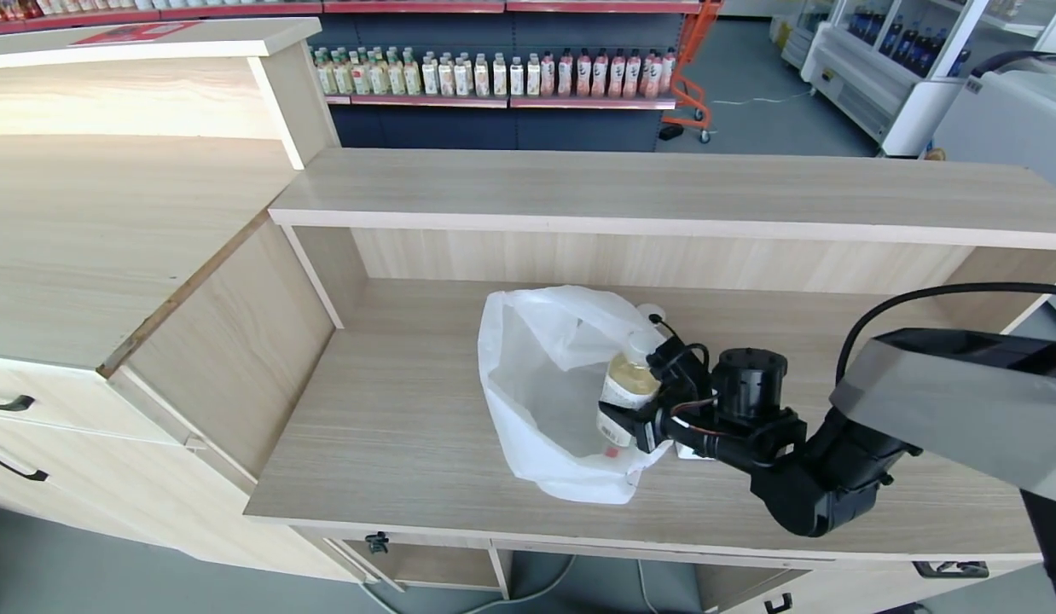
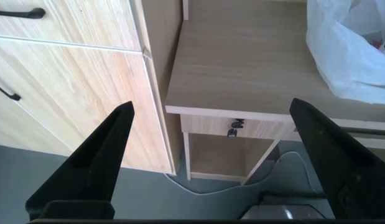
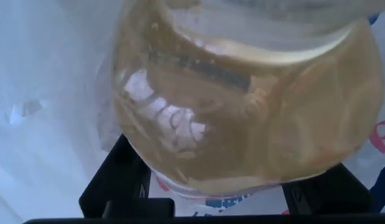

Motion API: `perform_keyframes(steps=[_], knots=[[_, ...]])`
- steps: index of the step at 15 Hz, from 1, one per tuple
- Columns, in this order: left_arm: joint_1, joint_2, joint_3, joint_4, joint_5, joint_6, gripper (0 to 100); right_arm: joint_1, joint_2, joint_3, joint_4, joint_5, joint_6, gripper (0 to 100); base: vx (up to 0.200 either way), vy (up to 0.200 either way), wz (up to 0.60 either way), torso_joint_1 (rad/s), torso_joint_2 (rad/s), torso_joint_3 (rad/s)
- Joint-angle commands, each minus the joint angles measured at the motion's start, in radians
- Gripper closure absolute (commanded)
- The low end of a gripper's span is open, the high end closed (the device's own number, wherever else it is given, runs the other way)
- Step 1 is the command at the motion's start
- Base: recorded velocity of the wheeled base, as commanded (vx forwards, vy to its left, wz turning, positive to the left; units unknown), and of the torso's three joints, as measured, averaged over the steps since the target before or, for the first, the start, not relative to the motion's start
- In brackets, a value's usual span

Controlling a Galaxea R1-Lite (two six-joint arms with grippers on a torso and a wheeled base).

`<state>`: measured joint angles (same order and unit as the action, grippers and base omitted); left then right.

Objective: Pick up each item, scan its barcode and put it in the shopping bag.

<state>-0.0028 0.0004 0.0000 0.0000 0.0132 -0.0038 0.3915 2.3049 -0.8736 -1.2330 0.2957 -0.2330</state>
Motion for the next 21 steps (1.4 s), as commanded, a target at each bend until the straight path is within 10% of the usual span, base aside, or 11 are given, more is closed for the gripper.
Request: perform_keyframes(steps=[1,11,21], knots=[[0.001,0.0,0.0,0.0,0.001,-0.001,0,0.01,0.044,-0.034,0.003,0.003,-0.011,0,0.0,0.0,0.0,0.0,0.0,0.0],[0.0,0.0,0.0,0.0,0.001,-0.001,0,-0.017,-0.371,0.162,0.125,0.003,0.374,0,0.0,0.0,0.0,0.0,0.0,0.0],[0.0,0.0,0.0,0.0,0.001,-0.001,0,-0.316,-1.029,0.63,0.445,-0.116,0.379,0,0.0,0.0,0.0,0.0,0.0,0.0]])
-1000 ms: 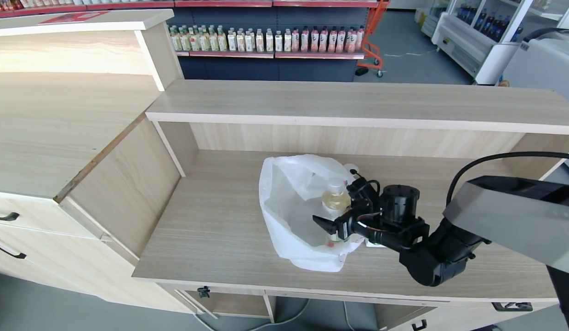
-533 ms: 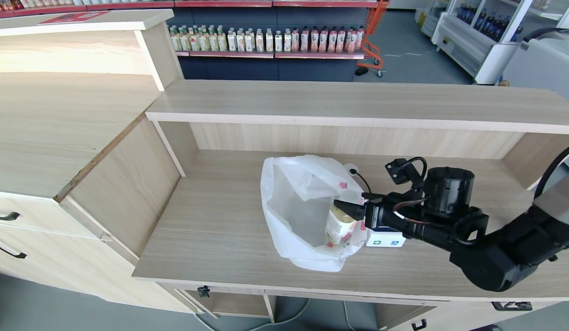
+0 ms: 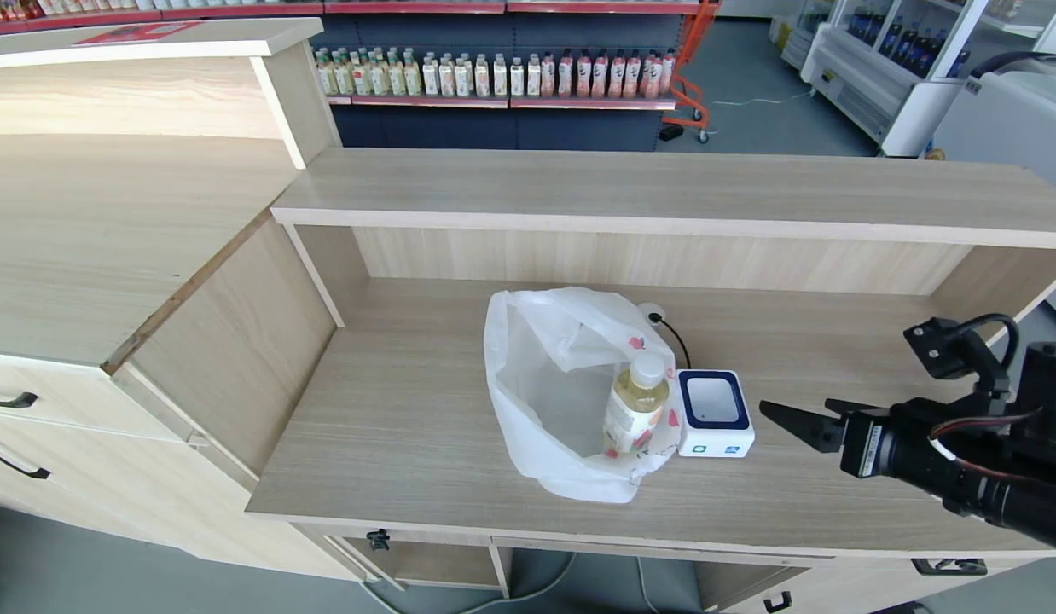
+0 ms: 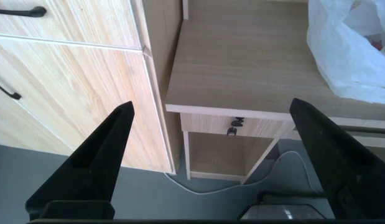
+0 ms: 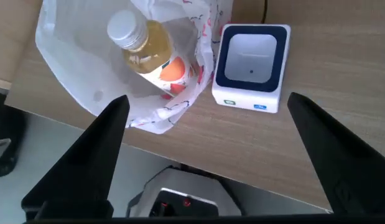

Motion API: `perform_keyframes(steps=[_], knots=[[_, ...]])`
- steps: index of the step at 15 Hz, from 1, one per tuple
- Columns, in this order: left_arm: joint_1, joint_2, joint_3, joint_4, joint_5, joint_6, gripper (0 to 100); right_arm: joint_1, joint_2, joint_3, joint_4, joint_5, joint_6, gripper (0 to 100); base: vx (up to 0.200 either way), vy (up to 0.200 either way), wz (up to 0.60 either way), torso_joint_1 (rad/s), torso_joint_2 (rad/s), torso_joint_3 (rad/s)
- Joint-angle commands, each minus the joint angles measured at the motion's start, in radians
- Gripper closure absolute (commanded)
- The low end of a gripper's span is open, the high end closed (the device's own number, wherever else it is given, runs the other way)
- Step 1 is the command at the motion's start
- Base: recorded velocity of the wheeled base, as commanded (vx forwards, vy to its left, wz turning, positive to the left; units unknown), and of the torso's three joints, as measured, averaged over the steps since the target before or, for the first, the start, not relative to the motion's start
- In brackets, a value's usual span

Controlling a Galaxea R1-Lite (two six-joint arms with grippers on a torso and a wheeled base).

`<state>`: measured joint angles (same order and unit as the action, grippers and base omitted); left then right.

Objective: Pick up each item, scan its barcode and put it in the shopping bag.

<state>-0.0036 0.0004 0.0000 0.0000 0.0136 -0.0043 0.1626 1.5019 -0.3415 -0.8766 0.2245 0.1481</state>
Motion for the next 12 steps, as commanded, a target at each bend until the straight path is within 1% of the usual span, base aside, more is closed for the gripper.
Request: perform_keyframes(steps=[1,2,4,5,6,7,8,10,11,12], knots=[[0.001,0.0,0.0,0.0,0.0,0.0,0,-0.136,-0.368,0.151,0.18,-0.05,-0.004,0,0.0,0.0,0.0,0.0,0.0,0.0],[0.001,0.0,0.0,0.0,0.0,0.0,0,-0.161,-0.494,0.19,0.261,-0.051,-0.005,0,0.0,0.0,0.0,0.0,0.0,0.0],[0.001,0.0,0.0,0.0,0.0,0.0,0,-0.19,-0.718,0.265,0.378,-0.056,-0.018,0,0.0,0.0,0.0,0.0,0.0,0.0],[0.001,0.0,0.0,0.0,0.0,0.0,0,-0.213,-0.864,0.341,0.433,-0.062,-0.058,0,0.0,0.0,0.0,0.0,0.0,0.0],[0.001,0.0,0.0,0.0,0.0,0.0,0,-0.23,-0.939,0.341,0.472,-0.073,-0.081,0,0.0,0.0,0.0,0.0,0.0,0.0],[0.001,0.0,0.0,0.0,0.0,0.0,0,-0.238,-1.155,0.341,0.68,-0.103,-0.093,0,0.0,0.0,0.0,0.0,0.0,0.0],[0.001,0.0,0.0,0.0,0.0,0.0,0,-0.248,-1.361,0.341,0.843,-0.1,-0.091,0,0.0,0.0,0.0,0.0,0.0,0.0],[0.001,0.0,0.0,0.0,0.0,0.0,0,-0.245,-1.407,0.341,0.841,-0.103,-0.108,0,0.0,0.0,0.0,0.0,0.0,0.0],[0.002,0.0,0.0,0.0,0.0,0.0,0,-0.245,-1.405,0.341,0.823,-0.166,-0.122,0,0.0,0.0,0.0,0.0,0.0,0.0],[0.001,0.0,0.0,0.0,0.0,0.0,0,-0.244,-1.405,0.341,0.823,-0.188,-0.12,0,0.0,0.0,0.0,0.0,0.0,0.0]])
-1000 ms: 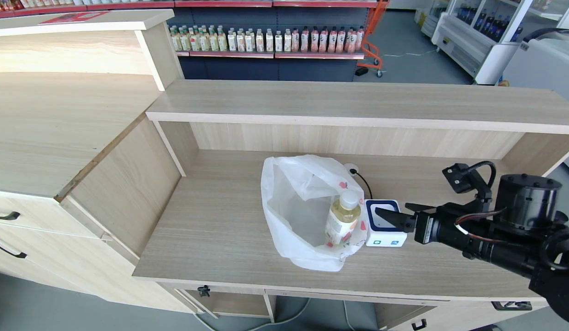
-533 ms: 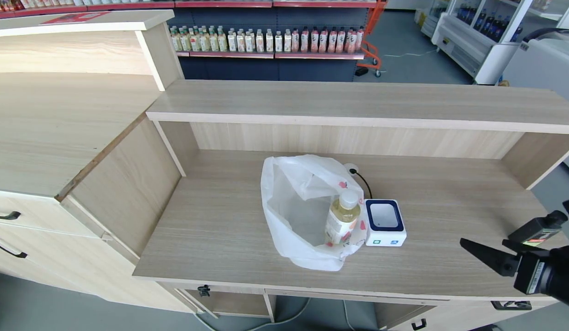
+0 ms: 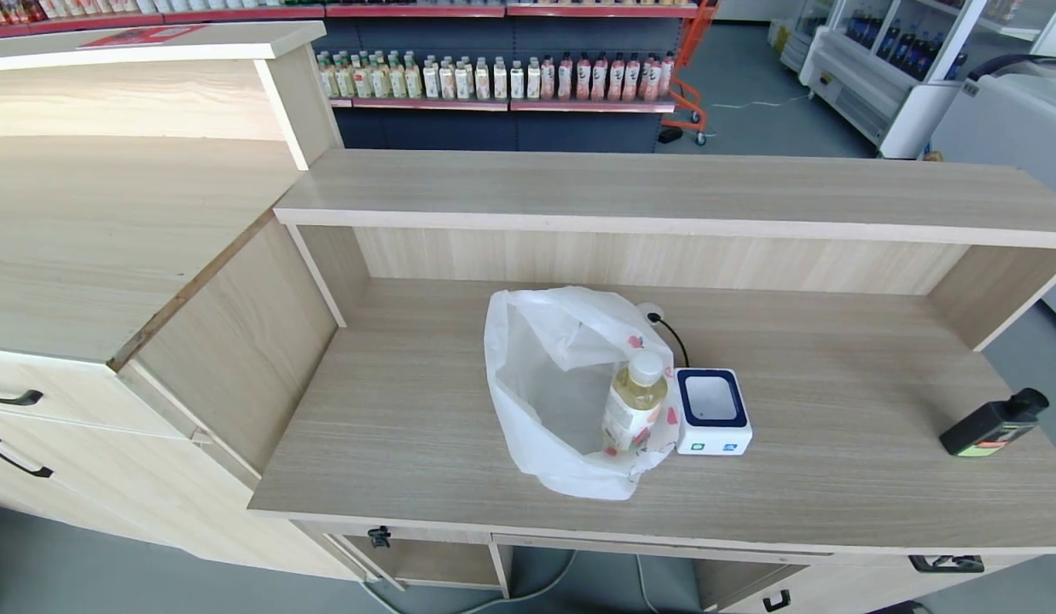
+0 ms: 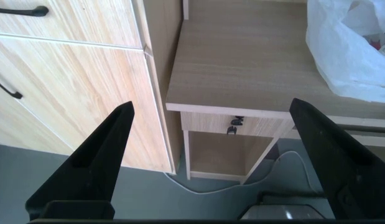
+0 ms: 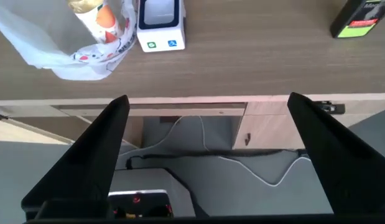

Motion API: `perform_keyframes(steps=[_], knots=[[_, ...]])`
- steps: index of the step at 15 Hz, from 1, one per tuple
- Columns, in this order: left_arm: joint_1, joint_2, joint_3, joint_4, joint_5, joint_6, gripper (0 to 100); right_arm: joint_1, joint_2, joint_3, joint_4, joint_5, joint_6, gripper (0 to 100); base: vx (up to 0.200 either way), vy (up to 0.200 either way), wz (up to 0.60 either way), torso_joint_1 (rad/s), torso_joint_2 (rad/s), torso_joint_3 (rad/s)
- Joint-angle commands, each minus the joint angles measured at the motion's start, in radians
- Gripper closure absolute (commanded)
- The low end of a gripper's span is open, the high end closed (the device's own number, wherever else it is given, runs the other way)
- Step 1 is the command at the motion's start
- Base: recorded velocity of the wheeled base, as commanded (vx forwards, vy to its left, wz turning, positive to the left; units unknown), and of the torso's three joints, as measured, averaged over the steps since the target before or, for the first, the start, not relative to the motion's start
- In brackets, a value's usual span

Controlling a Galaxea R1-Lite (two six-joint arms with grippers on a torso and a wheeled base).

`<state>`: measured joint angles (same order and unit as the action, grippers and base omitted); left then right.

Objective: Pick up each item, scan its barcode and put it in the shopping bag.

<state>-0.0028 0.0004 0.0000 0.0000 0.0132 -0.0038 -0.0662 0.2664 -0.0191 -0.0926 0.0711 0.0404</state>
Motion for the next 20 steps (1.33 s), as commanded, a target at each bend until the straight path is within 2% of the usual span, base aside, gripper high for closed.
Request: perform_keyframes(steps=[1,6,8,20], knots=[[0.0,0.0,0.0,0.0,0.001,-0.001,0,-0.017,-0.17,0.019,0.039,-0.034,-0.014,0,0.0,0.0,0.0,0.0,0.0,0.0],[0.0,0.0,0.0,0.0,0.001,-0.007,0,-0.017,-0.17,0.019,0.039,-0.028,-0.016,0,0.0,0.0,0.0,0.0,0.0,0.0],[0.0,0.0,0.0,0.0,-0.001,0.001,0,-0.017,-0.17,0.019,0.037,-0.034,-0.013,0,0.0,-0.2,0.0,0.002,0.0,0.007],[0.0,0.0,0.0,0.0,0.001,-0.001,0,-0.015,-0.17,0.019,0.039,-0.028,-0.022,0,0.0,-0.2,0.0,0.004,0.0,0.002]])
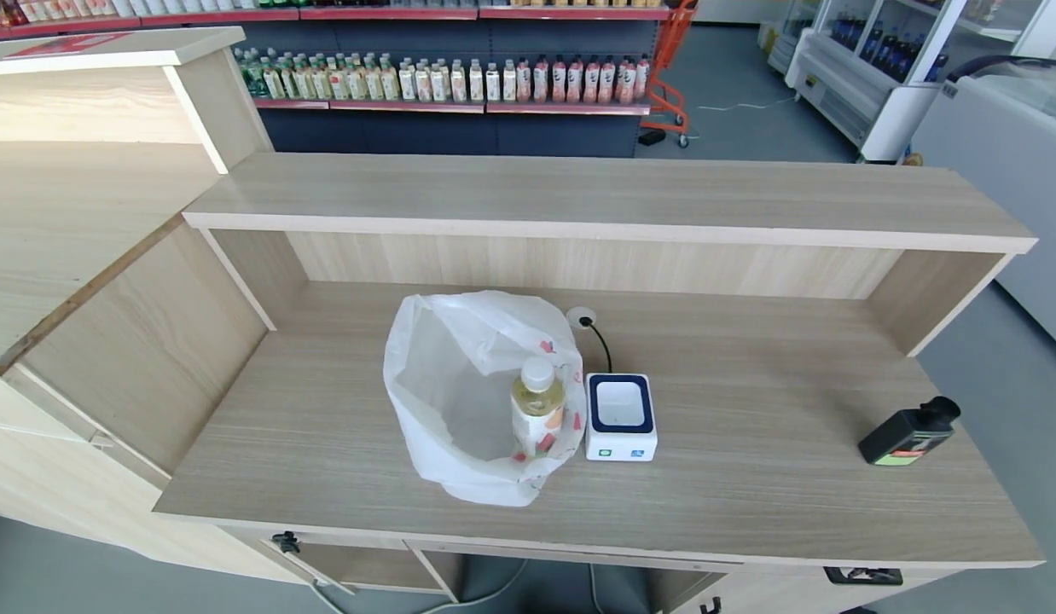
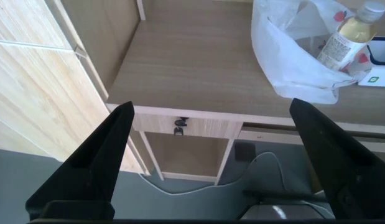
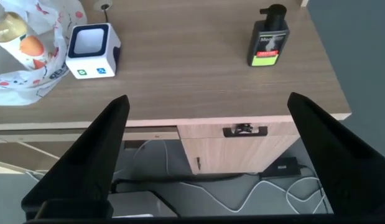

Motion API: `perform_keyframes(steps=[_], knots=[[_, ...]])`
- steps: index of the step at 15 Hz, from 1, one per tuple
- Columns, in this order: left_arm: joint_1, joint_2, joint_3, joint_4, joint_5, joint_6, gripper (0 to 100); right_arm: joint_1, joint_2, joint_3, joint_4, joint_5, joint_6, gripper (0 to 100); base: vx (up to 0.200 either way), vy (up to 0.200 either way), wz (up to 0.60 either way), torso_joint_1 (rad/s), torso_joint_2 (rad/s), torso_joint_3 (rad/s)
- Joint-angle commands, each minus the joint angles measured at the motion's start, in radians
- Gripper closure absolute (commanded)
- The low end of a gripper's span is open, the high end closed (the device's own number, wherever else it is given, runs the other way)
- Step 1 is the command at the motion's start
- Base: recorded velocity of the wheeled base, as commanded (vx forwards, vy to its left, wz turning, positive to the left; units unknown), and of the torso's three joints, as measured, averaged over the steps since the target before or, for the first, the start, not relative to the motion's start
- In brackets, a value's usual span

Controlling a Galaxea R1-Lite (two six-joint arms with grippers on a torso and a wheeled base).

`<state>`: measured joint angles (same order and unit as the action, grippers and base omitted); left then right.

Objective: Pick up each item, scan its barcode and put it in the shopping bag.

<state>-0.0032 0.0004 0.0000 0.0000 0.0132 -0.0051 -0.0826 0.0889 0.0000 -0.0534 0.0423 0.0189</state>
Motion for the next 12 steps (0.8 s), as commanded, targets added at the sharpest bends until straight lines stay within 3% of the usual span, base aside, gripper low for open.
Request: perform_keyframes(steps=[1,12], knots=[[0.0,0.0,0.0,0.0,0.001,-0.001,0,0.001,0.008,0.0,0.0,0.001,-0.001,0,0.0,-0.2,0.0,0.007,0.0,0.002],[0.0,0.0,0.0,0.0,0.001,0.002,0,0.001,0.008,0.0,0.001,0.004,-0.007,0,0.0,-0.2,0.0,0.001,0.0,0.002]])
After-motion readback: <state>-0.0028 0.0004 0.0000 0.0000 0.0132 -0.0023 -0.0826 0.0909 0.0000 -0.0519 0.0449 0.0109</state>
